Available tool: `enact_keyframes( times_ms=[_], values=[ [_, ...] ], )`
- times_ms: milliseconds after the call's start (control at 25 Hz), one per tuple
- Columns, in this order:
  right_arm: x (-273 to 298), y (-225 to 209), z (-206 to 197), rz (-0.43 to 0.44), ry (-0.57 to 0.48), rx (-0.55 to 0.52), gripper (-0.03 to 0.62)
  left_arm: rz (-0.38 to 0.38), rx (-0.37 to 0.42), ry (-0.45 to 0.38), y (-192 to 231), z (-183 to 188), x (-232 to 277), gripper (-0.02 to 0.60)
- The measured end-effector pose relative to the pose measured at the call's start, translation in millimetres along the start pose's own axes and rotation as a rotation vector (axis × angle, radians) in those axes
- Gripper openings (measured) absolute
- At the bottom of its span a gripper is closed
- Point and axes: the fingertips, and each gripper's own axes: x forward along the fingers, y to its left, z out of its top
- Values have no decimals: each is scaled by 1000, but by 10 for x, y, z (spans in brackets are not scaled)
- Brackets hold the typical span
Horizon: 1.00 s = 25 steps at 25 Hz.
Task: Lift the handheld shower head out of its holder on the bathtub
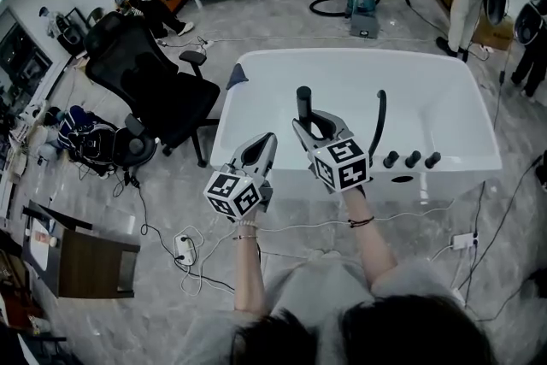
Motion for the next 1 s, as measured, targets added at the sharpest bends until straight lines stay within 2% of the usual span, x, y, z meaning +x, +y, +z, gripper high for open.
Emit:
enact_keyframes(
  times_ms=[440, 1000],
  values=[
    [-35, -39, 43, -52, -30, 50, 133, -1, -17, -6, 25, -19, -51, 5],
    [-20, -69, 70, -49, -36, 36, 133, -34, -24, -11, -13, -23, 96, 5]
  ],
)
